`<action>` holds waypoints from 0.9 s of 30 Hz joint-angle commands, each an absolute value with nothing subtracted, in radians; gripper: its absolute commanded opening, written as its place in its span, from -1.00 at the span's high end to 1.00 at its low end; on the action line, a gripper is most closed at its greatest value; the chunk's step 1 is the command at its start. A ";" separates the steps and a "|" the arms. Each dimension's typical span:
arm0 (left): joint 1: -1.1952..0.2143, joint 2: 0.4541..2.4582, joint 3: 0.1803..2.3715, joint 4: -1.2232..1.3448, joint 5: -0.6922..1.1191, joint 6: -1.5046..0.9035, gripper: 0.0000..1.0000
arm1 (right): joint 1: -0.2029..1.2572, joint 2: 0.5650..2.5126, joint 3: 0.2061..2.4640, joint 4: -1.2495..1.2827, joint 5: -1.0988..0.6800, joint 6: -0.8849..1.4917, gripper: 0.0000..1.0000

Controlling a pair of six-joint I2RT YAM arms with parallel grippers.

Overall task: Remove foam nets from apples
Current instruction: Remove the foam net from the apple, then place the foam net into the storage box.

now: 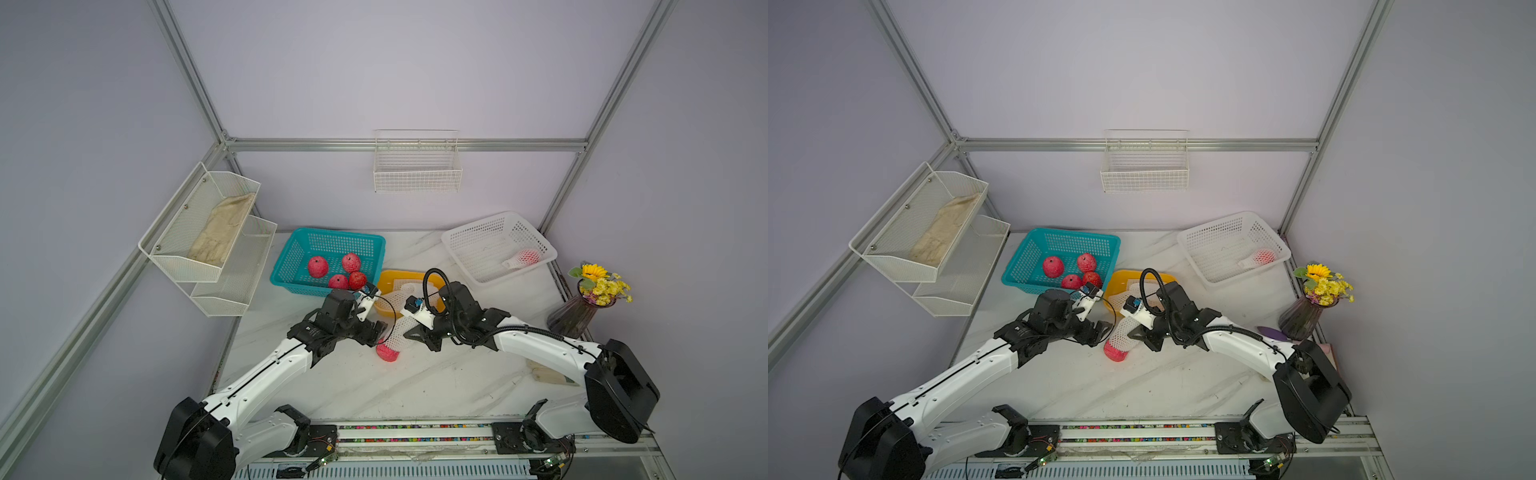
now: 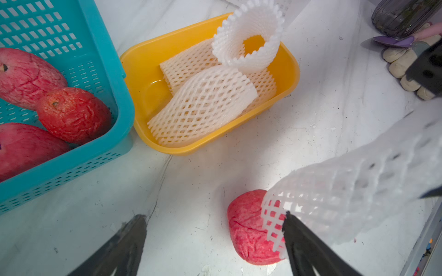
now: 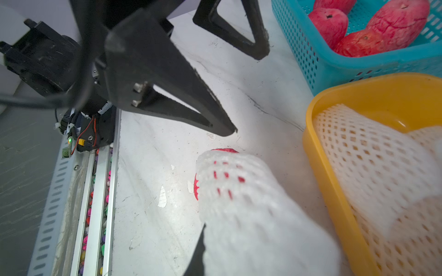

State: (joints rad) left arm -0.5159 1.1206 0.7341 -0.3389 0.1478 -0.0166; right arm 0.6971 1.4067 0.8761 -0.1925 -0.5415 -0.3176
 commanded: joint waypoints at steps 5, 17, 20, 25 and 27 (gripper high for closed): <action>-0.479 1.102 0.787 -0.379 0.107 -0.021 -0.80 | 0.673 1.265 1.000 -0.320 -0.330 -0.255 0.71; -0.407 1.115 0.802 -0.376 0.138 -0.033 -0.81 | 0.568 1.442 1.280 -0.420 -0.365 -0.268 0.69; -0.402 1.126 0.792 -0.372 0.137 -0.042 -0.81 | 0.556 1.534 1.345 -0.421 -0.348 -0.255 0.69; -0.390 1.124 0.767 -0.358 0.145 -0.048 -0.81 | 0.497 1.591 1.378 -0.400 -0.341 -0.204 0.70; -0.383 1.129 0.761 -0.349 0.154 -0.048 -0.81 | 0.472 1.578 1.347 -0.347 -0.367 -0.173 0.70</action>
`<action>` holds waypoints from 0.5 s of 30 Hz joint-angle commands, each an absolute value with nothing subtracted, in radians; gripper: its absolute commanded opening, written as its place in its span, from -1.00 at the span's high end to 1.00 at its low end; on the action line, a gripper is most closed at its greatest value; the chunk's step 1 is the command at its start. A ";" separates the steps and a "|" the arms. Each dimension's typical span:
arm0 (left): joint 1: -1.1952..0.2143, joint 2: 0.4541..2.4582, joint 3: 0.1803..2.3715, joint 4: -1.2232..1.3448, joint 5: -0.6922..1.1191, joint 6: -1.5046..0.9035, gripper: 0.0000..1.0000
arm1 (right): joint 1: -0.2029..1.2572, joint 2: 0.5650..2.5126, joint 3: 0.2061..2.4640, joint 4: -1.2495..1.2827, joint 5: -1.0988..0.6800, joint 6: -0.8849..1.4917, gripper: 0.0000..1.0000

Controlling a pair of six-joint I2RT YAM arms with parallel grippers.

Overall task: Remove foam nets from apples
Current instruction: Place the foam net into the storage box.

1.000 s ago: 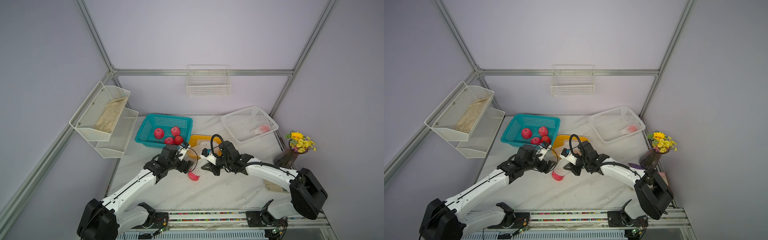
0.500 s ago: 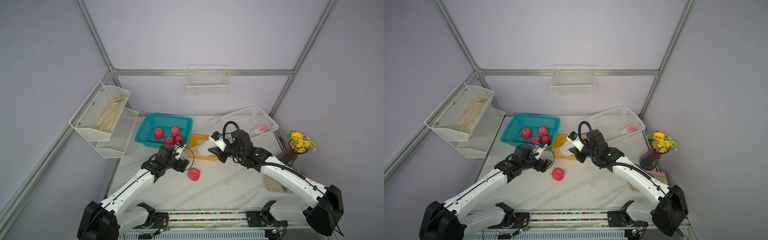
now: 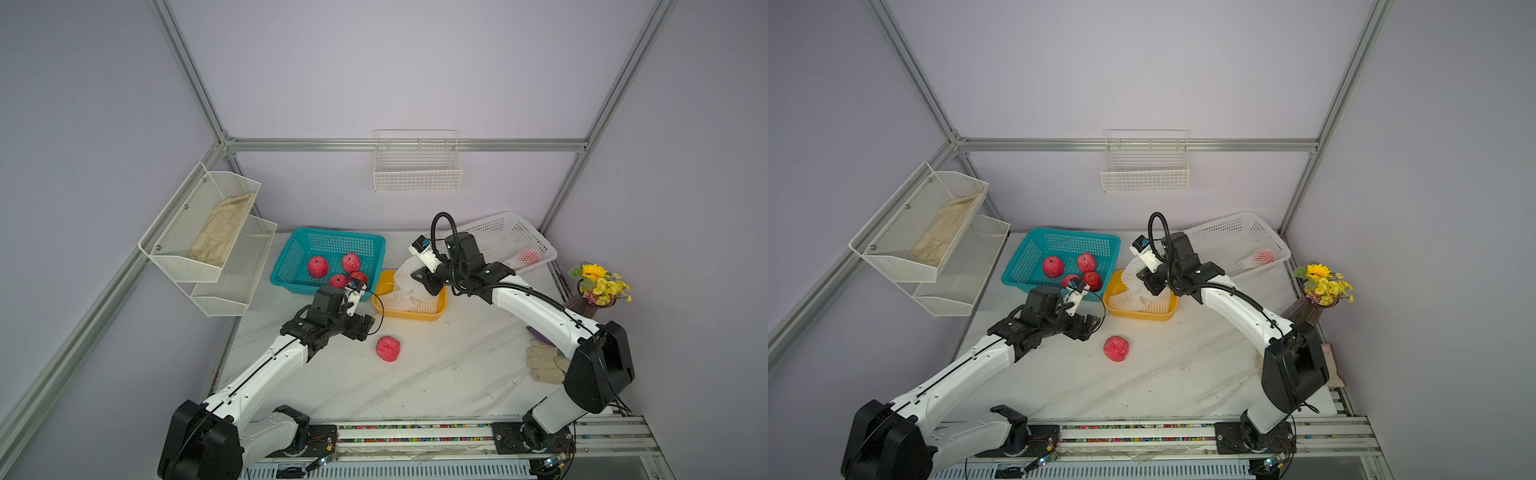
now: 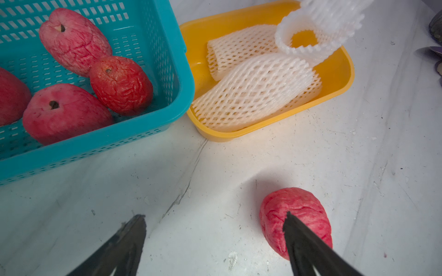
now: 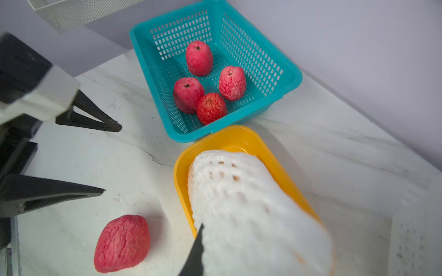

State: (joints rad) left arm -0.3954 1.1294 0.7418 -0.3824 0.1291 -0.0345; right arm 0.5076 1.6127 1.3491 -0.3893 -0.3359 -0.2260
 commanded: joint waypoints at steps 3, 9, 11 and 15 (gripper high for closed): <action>-0.376 1.143 0.766 -0.341 0.168 -0.048 -0.81 | 0.455 1.555 1.293 -0.253 -0.392 -0.147 0.68; -0.372 1.166 0.781 -0.334 0.182 -0.049 -0.82 | 0.432 1.618 1.321 -0.179 -0.511 -0.105 0.67; -0.373 1.164 0.777 -0.331 0.182 -0.048 -0.82 | 0.426 1.637 1.330 -0.128 -0.536 -0.080 0.67; -0.370 1.163 0.768 -0.331 0.181 -0.049 -0.82 | 0.426 1.727 1.407 -0.143 -0.587 -0.051 0.68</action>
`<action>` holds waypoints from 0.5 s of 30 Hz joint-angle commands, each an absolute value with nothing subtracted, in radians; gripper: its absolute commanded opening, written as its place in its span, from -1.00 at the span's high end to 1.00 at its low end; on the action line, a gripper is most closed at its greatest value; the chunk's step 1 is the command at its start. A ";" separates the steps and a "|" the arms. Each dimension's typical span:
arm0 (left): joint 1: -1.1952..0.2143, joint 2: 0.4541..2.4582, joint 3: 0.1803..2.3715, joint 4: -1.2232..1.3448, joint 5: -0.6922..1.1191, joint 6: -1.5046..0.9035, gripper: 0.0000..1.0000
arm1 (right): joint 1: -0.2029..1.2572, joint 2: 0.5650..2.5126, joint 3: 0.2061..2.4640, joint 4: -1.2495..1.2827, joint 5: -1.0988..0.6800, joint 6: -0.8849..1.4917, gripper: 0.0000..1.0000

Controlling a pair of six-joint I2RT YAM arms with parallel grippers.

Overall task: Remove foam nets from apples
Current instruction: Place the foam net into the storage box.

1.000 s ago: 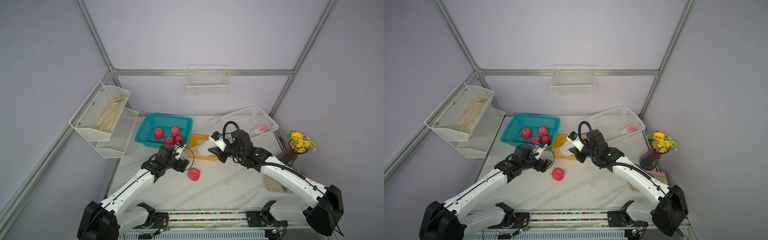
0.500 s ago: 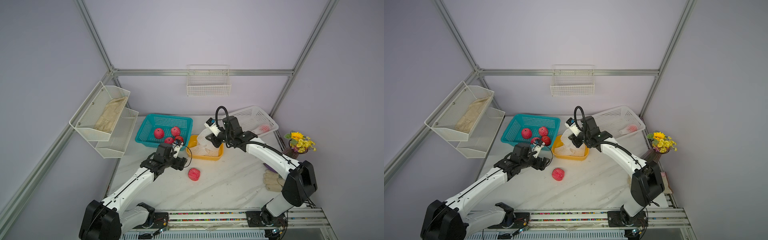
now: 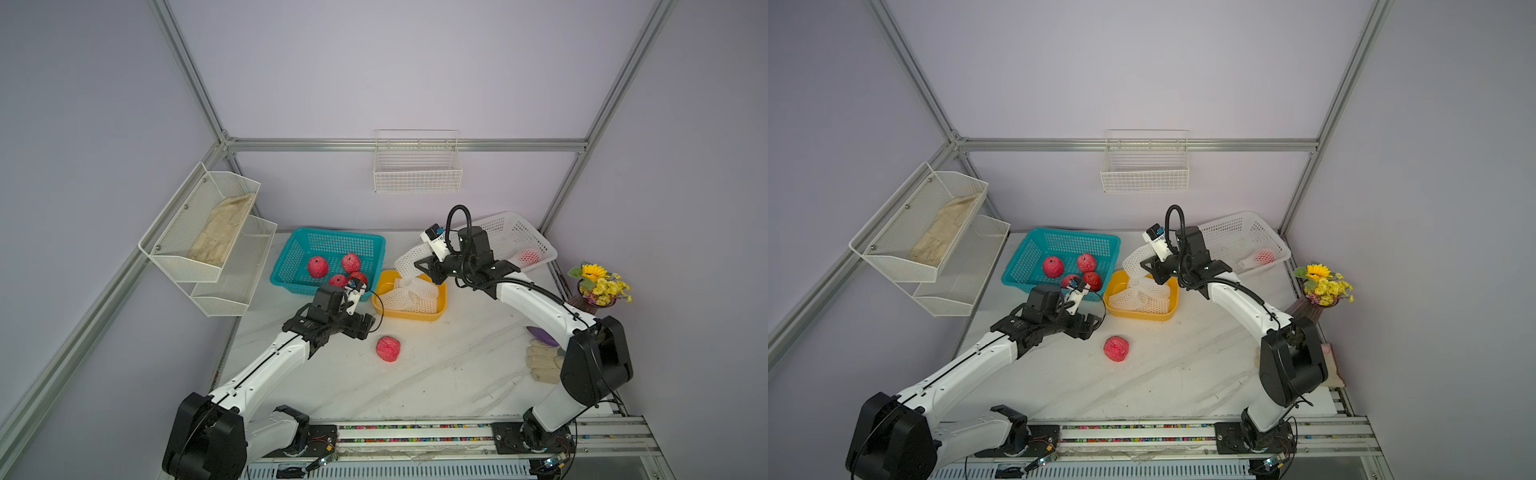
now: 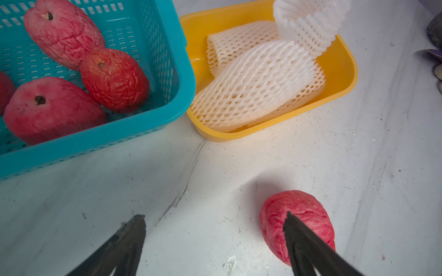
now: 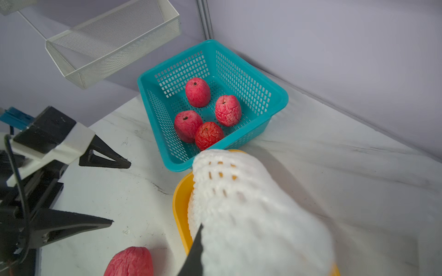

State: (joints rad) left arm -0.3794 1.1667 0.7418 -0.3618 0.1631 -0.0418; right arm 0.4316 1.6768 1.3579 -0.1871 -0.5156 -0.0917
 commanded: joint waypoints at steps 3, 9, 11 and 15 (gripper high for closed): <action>-0.367 1.156 0.763 -0.330 0.181 -0.049 -0.82 | 0.414 1.753 1.419 -0.111 -0.611 -0.033 0.68; -0.359 1.149 0.761 -0.330 0.174 -0.049 -0.82 | 0.410 1.809 1.482 -0.076 -0.658 0.009 0.69; -0.353 1.146 0.759 -0.331 0.169 -0.048 -0.82 | 0.411 1.844 1.509 -0.103 -0.686 0.010 0.69; -0.346 1.143 0.761 -0.330 0.169 -0.048 -0.82 | 0.415 1.912 1.550 -0.172 -0.701 -0.002 0.69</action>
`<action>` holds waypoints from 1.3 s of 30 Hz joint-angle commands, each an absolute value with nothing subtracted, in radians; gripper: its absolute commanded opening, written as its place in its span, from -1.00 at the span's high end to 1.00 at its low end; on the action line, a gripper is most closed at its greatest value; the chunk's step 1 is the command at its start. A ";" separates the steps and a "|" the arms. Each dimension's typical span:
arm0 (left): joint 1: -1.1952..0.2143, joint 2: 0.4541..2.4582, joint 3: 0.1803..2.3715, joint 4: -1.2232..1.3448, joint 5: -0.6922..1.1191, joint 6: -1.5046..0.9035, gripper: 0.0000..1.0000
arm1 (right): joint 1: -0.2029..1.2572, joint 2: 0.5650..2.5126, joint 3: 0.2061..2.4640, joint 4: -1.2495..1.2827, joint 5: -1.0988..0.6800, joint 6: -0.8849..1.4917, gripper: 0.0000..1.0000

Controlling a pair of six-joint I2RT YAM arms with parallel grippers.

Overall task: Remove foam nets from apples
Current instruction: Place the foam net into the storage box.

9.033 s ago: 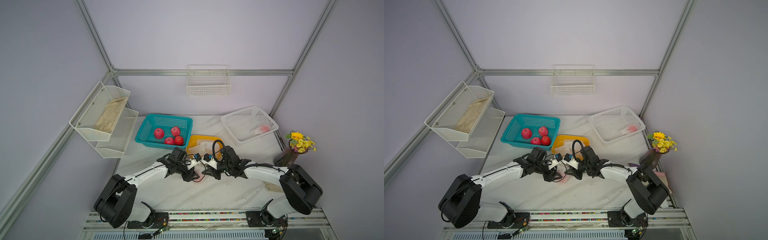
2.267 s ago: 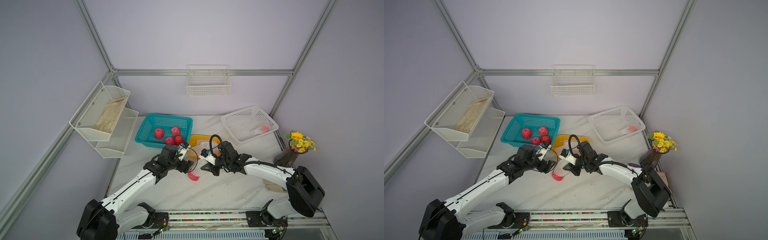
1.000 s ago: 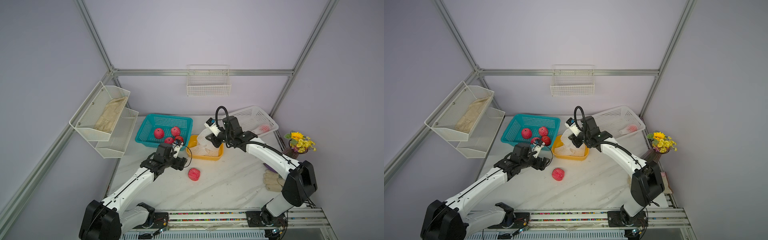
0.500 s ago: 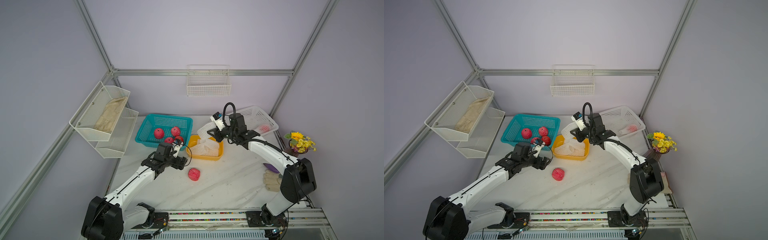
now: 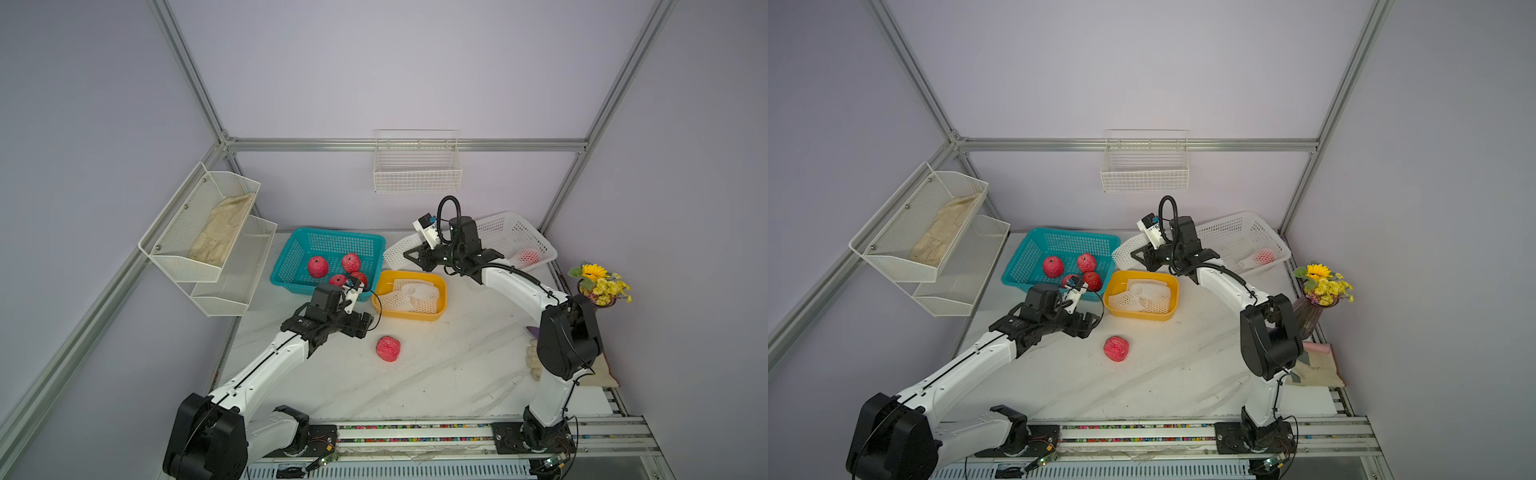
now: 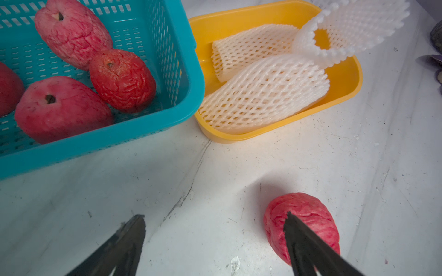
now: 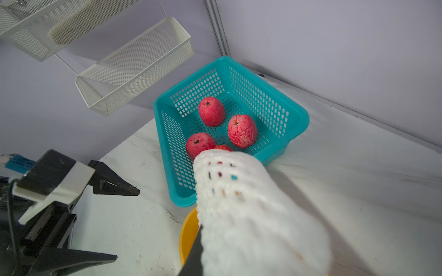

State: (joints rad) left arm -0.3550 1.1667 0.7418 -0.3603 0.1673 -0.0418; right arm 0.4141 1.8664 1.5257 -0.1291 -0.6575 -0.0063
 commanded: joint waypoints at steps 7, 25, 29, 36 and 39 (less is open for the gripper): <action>-0.341 1.140 0.762 -0.337 0.174 -0.046 -0.82 | 0.435 2.003 1.546 -0.167 -0.706 0.012 0.69; -0.334 1.119 0.770 -0.374 0.191 -0.035 -0.83 | 0.497 2.070 1.521 -0.278 -0.513 0.018 0.63; -0.334 1.108 0.762 -0.377 0.192 -0.034 -0.83 | 0.495 2.026 1.463 -0.256 -0.451 0.038 0.65; -0.334 1.111 0.763 -0.376 0.200 -0.040 -0.83 | 0.498 2.079 1.512 -0.274 -0.403 0.071 0.53; -0.334 1.106 0.765 -0.376 0.204 -0.041 -0.83 | 0.503 2.083 1.525 -0.262 -0.387 0.073 0.34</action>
State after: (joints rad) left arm -0.3405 1.1324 0.7418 -0.3855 0.1829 -0.0414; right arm 0.4961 2.0693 1.4899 -0.2626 -0.4229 0.0563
